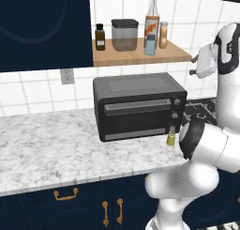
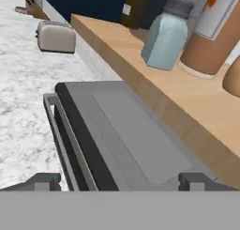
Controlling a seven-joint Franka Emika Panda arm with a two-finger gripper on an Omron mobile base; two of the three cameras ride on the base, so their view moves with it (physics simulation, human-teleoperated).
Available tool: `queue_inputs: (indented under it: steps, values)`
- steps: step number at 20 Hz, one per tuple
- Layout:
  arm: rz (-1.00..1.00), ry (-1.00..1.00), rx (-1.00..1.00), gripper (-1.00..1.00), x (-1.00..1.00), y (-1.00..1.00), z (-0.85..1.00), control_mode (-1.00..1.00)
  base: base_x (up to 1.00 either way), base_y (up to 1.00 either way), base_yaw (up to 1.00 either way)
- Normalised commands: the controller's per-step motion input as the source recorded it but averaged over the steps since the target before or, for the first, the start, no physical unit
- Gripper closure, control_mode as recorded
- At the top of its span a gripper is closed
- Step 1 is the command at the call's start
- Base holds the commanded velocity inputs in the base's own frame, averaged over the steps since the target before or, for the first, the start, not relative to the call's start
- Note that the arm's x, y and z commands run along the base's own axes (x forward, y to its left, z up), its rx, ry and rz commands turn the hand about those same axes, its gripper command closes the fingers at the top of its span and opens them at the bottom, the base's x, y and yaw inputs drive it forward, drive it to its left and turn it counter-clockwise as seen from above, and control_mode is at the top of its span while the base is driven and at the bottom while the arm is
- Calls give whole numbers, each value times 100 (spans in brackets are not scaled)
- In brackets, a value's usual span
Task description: Put the shaker and condiment bottle from the counter next to their counterparts in the cabinet.
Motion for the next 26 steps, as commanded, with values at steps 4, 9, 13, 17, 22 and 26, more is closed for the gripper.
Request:
queue_inputs:
  steps: [4,9,13,17,22,26]
  values:
    - [0,-16,11,-100,-100,-4,-47,-100,0,0,0]
    - [3,-14,9,-100,-77,-9,-42,-100,0,0,0]
    - [-6,-2,10,-100,-61,-17,-40,-100,0,0,0]
    - [-12,3,20,-100,-49,-21,-48,-100,0,0,0]
    - [-15,9,21,-100,-31,-17,-51,-100,0,0,0]
    - [-14,6,27,-100,-41,0,-36,-100,0,0,0]
